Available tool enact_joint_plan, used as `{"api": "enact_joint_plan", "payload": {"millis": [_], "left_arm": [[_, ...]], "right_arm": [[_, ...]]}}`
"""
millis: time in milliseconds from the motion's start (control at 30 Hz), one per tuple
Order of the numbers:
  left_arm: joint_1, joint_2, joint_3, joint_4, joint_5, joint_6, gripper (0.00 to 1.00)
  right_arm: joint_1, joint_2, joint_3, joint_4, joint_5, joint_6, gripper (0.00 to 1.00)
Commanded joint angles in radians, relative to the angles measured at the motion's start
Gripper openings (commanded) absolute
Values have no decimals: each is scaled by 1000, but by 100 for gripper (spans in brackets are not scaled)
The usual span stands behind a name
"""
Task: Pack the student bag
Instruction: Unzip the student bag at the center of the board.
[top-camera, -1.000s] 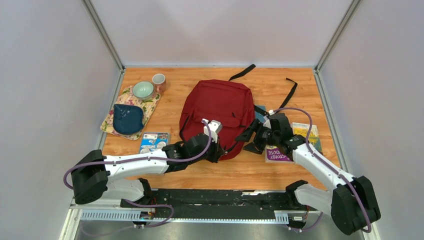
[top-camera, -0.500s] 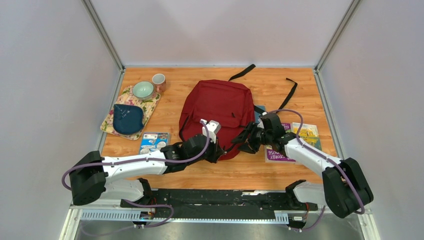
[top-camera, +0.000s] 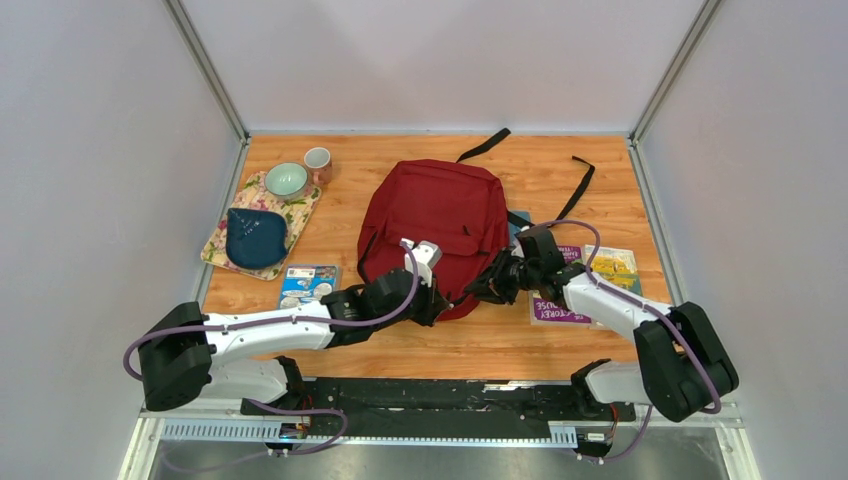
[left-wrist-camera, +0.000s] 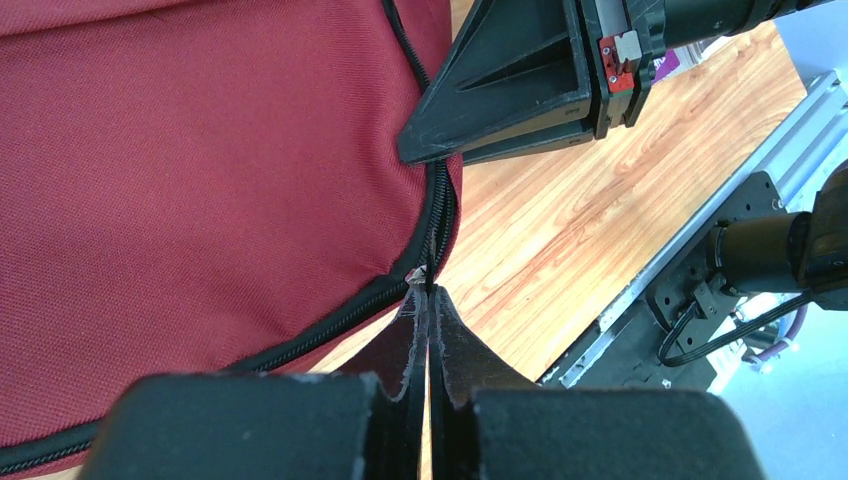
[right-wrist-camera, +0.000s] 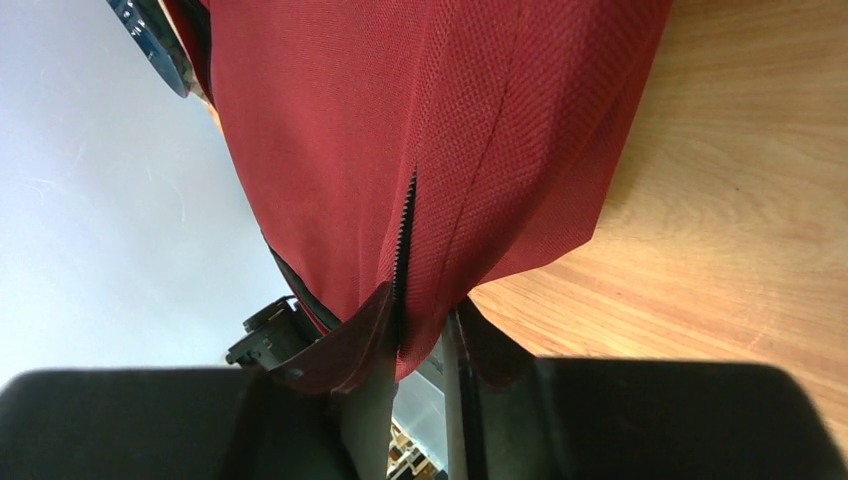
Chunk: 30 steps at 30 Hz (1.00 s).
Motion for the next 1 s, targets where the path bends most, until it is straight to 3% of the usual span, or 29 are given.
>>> {"api": "enact_joint_plan", "payload": {"millis": [0,133,367,667,833,967], "left_arm": [[-8,-37,-11,51,18,14,0],[-8,-47,-28,39,1,13,0],[-8,-150,-93,-50,-206,-12,0],[6,-316,-157,-292,-471,-21,0],[18,-362,-171,-362,-493,2,0],[17,-370,-171,-328,-420,25,0]], "right_arm": [[4,19,37,37,12,-20,20],[3,35,53,10,34,-58,0],[-3,64,117,-73,58,-162,0],[-35,42,154,-134,83,-250,0],[-61,36,197,-174,109,-296,0],[-78,53,261,-197,106,-325,0]]}}
